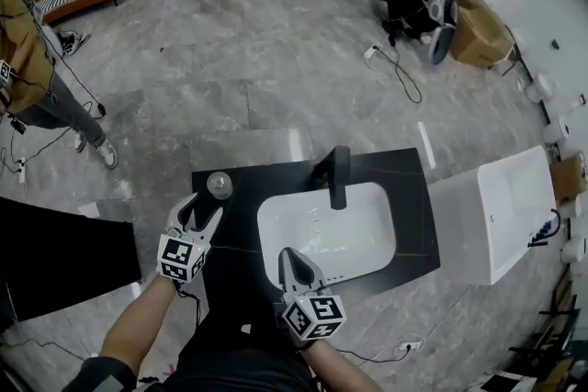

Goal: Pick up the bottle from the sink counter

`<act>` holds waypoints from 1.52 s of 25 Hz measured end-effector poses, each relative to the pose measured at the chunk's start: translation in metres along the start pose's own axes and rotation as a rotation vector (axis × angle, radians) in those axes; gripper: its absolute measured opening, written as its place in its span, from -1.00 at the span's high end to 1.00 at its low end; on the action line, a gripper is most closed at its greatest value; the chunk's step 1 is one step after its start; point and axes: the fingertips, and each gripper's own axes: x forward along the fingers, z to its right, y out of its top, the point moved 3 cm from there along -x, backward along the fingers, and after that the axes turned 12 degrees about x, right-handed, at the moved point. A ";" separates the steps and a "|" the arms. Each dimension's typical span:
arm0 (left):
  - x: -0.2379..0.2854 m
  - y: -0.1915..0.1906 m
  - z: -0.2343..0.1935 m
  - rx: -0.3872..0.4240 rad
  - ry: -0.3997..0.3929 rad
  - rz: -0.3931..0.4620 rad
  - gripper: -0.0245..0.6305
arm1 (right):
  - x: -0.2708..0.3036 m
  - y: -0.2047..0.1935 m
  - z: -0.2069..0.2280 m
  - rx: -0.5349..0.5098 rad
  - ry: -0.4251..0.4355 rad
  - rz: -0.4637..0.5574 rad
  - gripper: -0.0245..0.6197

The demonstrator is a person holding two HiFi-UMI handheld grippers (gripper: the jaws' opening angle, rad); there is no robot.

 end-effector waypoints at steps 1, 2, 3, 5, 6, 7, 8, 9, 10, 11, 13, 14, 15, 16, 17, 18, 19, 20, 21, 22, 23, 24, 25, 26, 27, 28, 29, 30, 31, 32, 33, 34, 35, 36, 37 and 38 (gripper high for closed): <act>0.008 -0.007 -0.001 -0.002 -0.007 -0.009 0.22 | 0.002 -0.002 0.004 0.004 -0.005 -0.005 0.90; 0.016 -0.014 -0.002 -0.007 -0.016 -0.019 0.12 | 0.003 -0.005 0.008 0.008 -0.011 -0.011 0.90; 0.024 -0.022 -0.003 -0.013 -0.026 -0.030 0.01 | 0.004 -0.009 0.013 0.013 -0.017 -0.019 0.90; 0.040 -0.038 -0.004 -0.016 -0.046 -0.057 -0.12 | 0.007 -0.017 0.022 0.023 -0.032 -0.038 0.90; 0.047 -0.043 -0.005 -0.013 -0.053 -0.068 -0.13 | 0.007 -0.022 0.026 0.028 -0.039 -0.046 0.90; 0.053 -0.047 -0.007 -0.009 -0.058 -0.075 -0.15 | 0.007 -0.025 0.029 0.033 -0.045 -0.053 0.90; 0.058 -0.050 -0.008 -0.003 -0.060 -0.079 -0.16 | 0.007 -0.028 0.033 0.037 -0.051 -0.057 0.90; 0.063 -0.051 -0.009 0.003 -0.059 -0.082 -0.16 | 0.007 -0.030 0.036 0.043 -0.058 -0.060 0.90; 0.067 -0.052 -0.011 0.008 -0.057 -0.086 -0.17 | 0.006 -0.032 0.039 0.048 -0.064 -0.064 0.90; 0.071 -0.053 -0.012 0.010 -0.054 -0.091 -0.17 | 0.005 -0.034 0.041 0.054 -0.069 -0.067 0.90; 0.077 -0.054 -0.013 0.011 -0.051 -0.097 -0.18 | 0.004 -0.036 0.044 0.062 -0.076 -0.071 0.90; 0.081 -0.054 -0.014 0.013 -0.053 -0.100 -0.18 | 0.003 -0.037 0.045 0.064 -0.078 -0.071 0.90; 0.085 -0.055 -0.013 0.018 -0.055 -0.103 -0.18 | 0.002 -0.037 0.046 0.065 -0.079 -0.070 0.90; 0.089 -0.055 -0.013 0.023 -0.059 -0.105 -0.18 | 0.002 -0.037 0.047 0.066 -0.079 -0.068 0.90; 0.094 -0.055 -0.013 0.028 -0.061 -0.107 -0.18 | 0.002 -0.036 0.047 0.067 -0.080 -0.067 0.90; 0.098 -0.054 -0.013 0.030 -0.063 -0.108 -0.18 | 0.002 -0.036 0.048 0.068 -0.082 -0.065 0.90; 0.101 -0.053 -0.013 0.030 -0.062 -0.110 -0.18 | 0.001 -0.035 0.048 0.070 -0.083 -0.064 0.90; 0.103 -0.053 -0.014 0.027 -0.061 -0.110 -0.18 | 0.000 -0.035 0.048 0.073 -0.085 -0.063 0.90; 0.105 -0.052 -0.014 0.025 -0.060 -0.110 -0.18 | -0.001 -0.035 0.047 0.076 -0.086 -0.063 0.90; 0.106 -0.052 -0.015 0.023 -0.059 -0.109 -0.18 | -0.002 -0.036 0.047 0.077 -0.088 -0.063 0.90; 0.107 -0.052 -0.014 0.023 -0.060 -0.109 -0.18 | -0.003 -0.036 0.048 0.078 -0.091 -0.063 0.90; 0.108 -0.052 -0.014 0.024 -0.061 -0.111 -0.17 | -0.004 -0.036 0.049 0.079 -0.093 -0.063 0.90; 0.110 -0.053 -0.013 0.027 -0.063 -0.114 -0.18 | -0.004 -0.037 0.050 0.081 -0.094 -0.061 0.90; 0.112 -0.055 -0.013 0.030 -0.063 -0.117 -0.17 | -0.004 -0.037 0.051 0.082 -0.095 -0.060 0.90; 0.113 -0.058 -0.012 0.032 -0.062 -0.121 -0.17 | -0.004 -0.037 0.052 0.084 -0.095 -0.058 0.90; 0.114 -0.061 -0.012 0.032 -0.059 -0.124 -0.18 | -0.004 -0.037 0.053 0.085 -0.095 -0.057 0.90; 0.113 -0.063 -0.012 0.031 -0.055 -0.128 -0.18 | -0.004 -0.037 0.054 0.086 -0.095 -0.057 0.90; 0.113 -0.065 -0.012 0.029 -0.051 -0.133 -0.18 | -0.003 -0.037 0.054 0.087 -0.096 -0.058 0.90; 0.112 -0.067 -0.012 0.027 -0.047 -0.137 -0.17 | -0.003 -0.038 0.054 0.088 -0.097 -0.060 0.90; 0.112 -0.069 -0.013 0.026 -0.045 -0.140 -0.17 | -0.003 -0.038 0.054 0.089 -0.096 -0.062 0.90; 0.112 -0.070 -0.013 0.028 -0.043 -0.144 -0.17 | -0.003 -0.039 0.054 0.089 -0.096 -0.064 0.90; 0.112 -0.071 -0.013 0.031 -0.044 -0.149 -0.17 | -0.003 -0.039 0.053 0.089 -0.095 -0.065 0.90; 0.113 -0.072 -0.012 0.038 -0.045 -0.154 -0.17 | -0.003 -0.039 0.053 0.089 -0.094 -0.066 0.90; 0.113 -0.072 -0.012 0.045 -0.045 -0.158 -0.16 | -0.003 -0.039 0.053 0.088 -0.094 -0.067 0.90; 0.114 -0.072 -0.012 0.051 -0.045 -0.161 -0.12 | -0.003 -0.039 0.053 0.087 -0.094 -0.068 0.90; 0.114 -0.073 -0.011 0.054 -0.043 -0.163 -0.12 | -0.002 -0.040 0.053 0.086 -0.094 -0.069 0.90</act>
